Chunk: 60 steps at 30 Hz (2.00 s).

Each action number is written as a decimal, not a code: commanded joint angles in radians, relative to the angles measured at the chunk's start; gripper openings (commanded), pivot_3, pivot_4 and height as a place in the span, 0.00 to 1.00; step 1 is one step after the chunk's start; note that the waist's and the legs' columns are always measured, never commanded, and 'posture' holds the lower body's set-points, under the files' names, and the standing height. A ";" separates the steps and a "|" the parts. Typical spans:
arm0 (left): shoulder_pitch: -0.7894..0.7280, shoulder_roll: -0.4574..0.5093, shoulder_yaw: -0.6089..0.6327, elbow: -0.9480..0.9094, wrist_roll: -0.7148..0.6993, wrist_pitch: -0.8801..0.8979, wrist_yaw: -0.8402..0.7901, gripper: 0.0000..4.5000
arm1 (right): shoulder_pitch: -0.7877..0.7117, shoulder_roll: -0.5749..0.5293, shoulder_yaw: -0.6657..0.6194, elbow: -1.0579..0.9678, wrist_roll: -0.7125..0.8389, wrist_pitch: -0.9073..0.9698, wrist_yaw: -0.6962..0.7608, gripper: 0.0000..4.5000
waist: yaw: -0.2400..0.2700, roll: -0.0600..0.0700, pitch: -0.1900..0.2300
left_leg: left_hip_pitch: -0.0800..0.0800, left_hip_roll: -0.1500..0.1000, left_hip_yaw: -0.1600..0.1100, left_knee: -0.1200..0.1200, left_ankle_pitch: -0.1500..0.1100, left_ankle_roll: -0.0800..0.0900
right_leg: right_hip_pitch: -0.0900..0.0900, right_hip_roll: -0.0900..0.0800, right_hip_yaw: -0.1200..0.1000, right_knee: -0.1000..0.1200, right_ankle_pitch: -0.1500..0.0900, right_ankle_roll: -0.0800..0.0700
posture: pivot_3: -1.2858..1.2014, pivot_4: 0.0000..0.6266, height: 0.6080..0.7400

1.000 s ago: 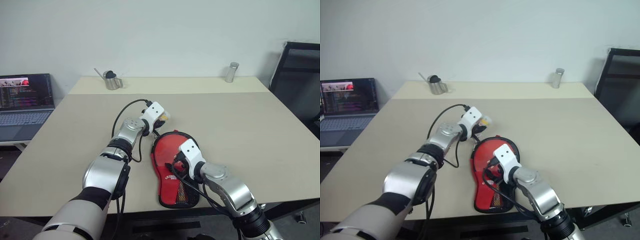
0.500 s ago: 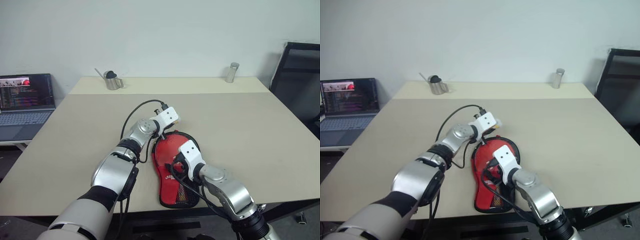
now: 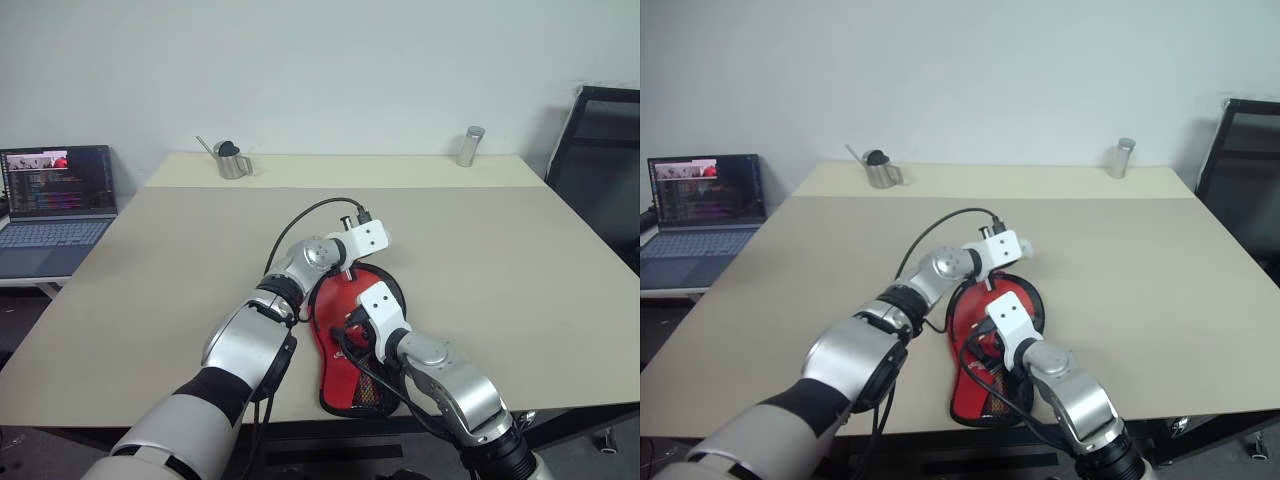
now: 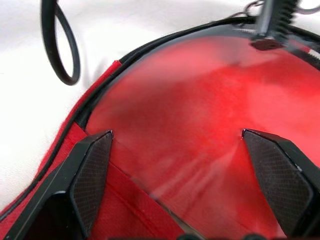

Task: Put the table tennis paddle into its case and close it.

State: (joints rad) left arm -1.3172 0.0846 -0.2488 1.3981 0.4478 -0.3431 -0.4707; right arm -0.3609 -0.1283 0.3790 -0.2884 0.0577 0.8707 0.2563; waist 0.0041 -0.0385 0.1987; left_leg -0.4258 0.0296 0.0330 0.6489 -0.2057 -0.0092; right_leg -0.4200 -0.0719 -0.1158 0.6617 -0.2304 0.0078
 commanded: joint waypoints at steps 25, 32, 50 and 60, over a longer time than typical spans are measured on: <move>-0.049 -0.102 -0.025 -0.036 0.002 -0.116 -0.170 0.22 | 0.049 0.017 0.046 0.038 -0.025 0.068 0.011 1.00 | 0.004 0.000 0.000 | -0.002 0.000 -0.001 0.000 0.000 0.000 | 0.000 0.000 -0.002 -0.002 0.000 0.000 | 0.52 0.24 1.00; -0.037 -0.081 -0.012 -0.041 -0.007 -0.119 -0.213 0.78 | 0.043 0.018 0.046 0.048 -0.029 0.061 0.019 1.00 | 0.001 0.000 0.000 | -0.001 0.000 -0.001 0.000 0.000 0.000 | 0.000 0.000 -0.002 -0.002 0.000 0.000 | 0.52 0.24 1.00; 0.027 0.171 0.155 -0.105 -0.211 -0.133 -0.338 0.99 | -0.004 -0.008 -0.017 -0.081 0.041 0.096 0.107 1.00 | -0.008 0.001 -0.001 | 0.000 0.001 0.000 0.000 0.000 0.000 | 0.000 0.001 0.000 0.000 0.000 0.000 | 0.52 0.24 1.00; 0.249 0.369 0.330 -0.322 -0.482 0.080 -0.671 0.99 | -0.128 -0.094 -0.296 -0.269 0.225 0.265 0.187 1.00 | -0.005 0.001 0.000 | 0.000 0.001 -0.001 0.000 0.000 0.000 | -0.001 0.001 -0.001 0.001 0.000 0.000 | 0.52 0.24 1.00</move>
State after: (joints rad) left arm -1.0933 0.4343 0.0562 1.1740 0.0232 -0.2997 -1.0832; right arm -0.4591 -0.1989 0.1526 -0.5086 0.2423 1.1213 0.4203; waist -0.0004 -0.0374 0.1984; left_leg -0.4261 0.0307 0.0320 0.6486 -0.2057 -0.0091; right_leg -0.4207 -0.0708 -0.1170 0.6624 -0.2304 0.0073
